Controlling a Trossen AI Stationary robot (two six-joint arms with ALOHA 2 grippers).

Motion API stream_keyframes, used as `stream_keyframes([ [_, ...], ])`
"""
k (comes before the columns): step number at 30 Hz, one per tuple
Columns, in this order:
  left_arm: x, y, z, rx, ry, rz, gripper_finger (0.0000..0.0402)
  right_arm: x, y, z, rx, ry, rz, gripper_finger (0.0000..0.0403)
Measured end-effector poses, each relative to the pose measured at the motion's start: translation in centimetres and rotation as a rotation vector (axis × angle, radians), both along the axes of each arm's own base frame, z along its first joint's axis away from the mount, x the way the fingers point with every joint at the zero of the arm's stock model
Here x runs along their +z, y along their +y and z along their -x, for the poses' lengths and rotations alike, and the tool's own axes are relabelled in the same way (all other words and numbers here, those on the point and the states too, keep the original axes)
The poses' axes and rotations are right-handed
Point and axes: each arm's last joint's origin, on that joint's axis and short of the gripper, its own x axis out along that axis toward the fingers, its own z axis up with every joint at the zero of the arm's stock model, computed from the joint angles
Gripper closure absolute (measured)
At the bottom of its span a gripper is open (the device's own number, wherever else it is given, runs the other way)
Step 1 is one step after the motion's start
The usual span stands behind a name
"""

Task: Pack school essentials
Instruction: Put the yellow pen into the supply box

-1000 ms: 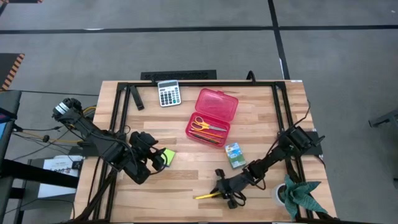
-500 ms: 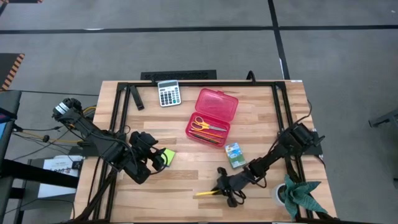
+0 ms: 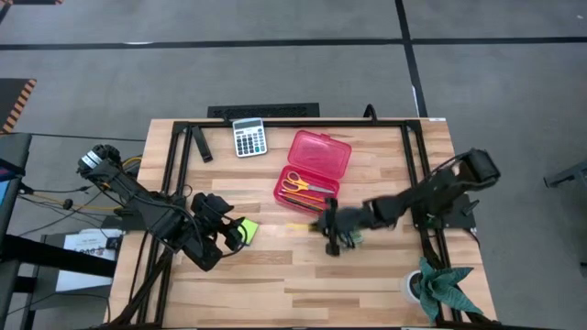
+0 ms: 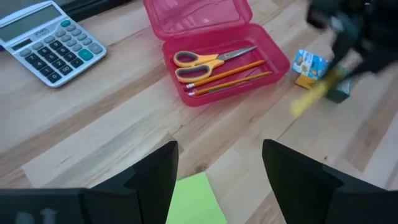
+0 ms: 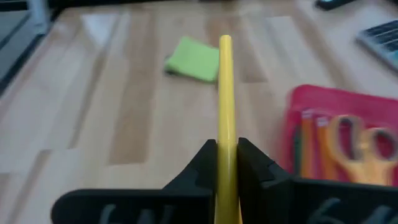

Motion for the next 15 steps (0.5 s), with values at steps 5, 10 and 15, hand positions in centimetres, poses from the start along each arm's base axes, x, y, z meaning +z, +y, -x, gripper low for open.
stream_keyframes([
  [5, 0.0, 0.0, 0.0, 0.003, -0.006, -0.007, 0.0173, 1.5, -3.9, -0.1, -0.098, -0.022, 0.040, 0.0365],
  [10, 0.0, 0.0, 0.0, 0.003, -0.007, -0.009, 0.0173, 0.3, -6.6, -0.5, -0.182, 0.031, 0.055, 0.0358],
  [15, 0.0, 0.0, 0.0, 0.004, -0.008, -0.010, 0.0173, -2.0, -7.9, -1.2, -0.235, 0.097, 0.029, 0.0357],
])
